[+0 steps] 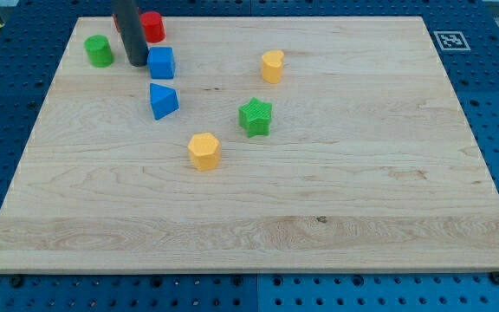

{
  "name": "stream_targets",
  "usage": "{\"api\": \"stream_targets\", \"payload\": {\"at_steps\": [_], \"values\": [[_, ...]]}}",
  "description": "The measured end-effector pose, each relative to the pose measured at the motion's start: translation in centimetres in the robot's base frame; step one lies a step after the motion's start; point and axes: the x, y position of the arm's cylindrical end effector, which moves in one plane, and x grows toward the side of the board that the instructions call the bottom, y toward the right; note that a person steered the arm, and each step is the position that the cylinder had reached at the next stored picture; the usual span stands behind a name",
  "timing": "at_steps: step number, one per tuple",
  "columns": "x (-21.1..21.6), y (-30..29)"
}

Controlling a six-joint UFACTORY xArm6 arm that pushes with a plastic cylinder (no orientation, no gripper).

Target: Move green circle towards blue cube

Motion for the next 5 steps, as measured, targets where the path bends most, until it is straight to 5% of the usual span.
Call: {"api": "stream_targets", "payload": {"at_steps": [2,5], "values": [[0.4,4.9],[4.9,-8.1]]}}
